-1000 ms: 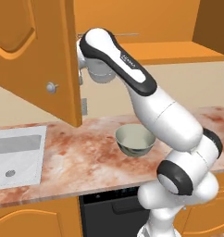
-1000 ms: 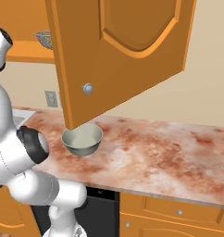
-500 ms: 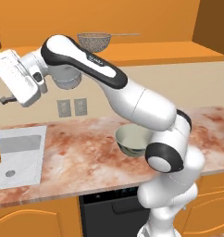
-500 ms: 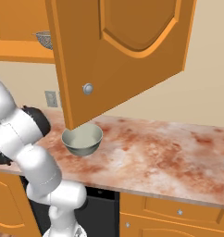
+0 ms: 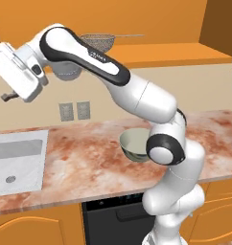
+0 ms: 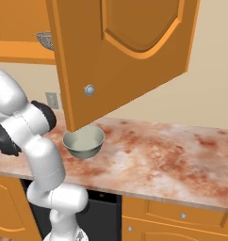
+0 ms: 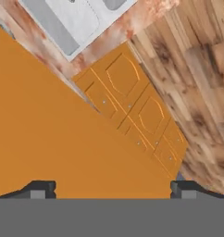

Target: Open the cabinet and setup a tea strainer by placing it in the bowl upright.

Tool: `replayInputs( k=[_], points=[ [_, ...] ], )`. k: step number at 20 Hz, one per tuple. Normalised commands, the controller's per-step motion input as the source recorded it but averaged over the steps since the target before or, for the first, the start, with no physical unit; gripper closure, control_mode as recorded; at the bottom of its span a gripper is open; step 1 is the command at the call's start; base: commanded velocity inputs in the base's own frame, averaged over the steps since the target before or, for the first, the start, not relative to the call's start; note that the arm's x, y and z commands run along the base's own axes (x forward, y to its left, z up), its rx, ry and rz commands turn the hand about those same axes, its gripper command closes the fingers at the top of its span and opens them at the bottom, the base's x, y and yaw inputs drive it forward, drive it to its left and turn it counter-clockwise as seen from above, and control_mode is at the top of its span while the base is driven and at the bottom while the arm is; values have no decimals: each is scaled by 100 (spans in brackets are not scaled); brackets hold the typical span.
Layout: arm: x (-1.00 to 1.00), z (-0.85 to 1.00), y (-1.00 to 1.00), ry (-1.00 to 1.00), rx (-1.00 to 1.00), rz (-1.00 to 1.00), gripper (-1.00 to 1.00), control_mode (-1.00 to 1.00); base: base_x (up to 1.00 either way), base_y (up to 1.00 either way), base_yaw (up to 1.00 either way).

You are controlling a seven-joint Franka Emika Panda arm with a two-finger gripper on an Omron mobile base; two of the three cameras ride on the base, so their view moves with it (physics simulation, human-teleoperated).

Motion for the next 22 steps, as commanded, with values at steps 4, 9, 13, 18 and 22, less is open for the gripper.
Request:
replayInputs(
  k=[4,9,13,18,22],
  points=[
    [0,-48,-70,-2,-13,0,-100,-100,0,0,0],
    [-9,-30,-73,-17,-21,0,-100,-100,0,0,0],
    [-67,-1,-48,-35,-25,0,-100,-100,0,0,0],
    [-82,-15,-43,-15,-17,-23,-100,-100,0,0,0],
    [-39,-25,-71,-1,-12,-30,-100,-100,0,0,0]
  ],
)
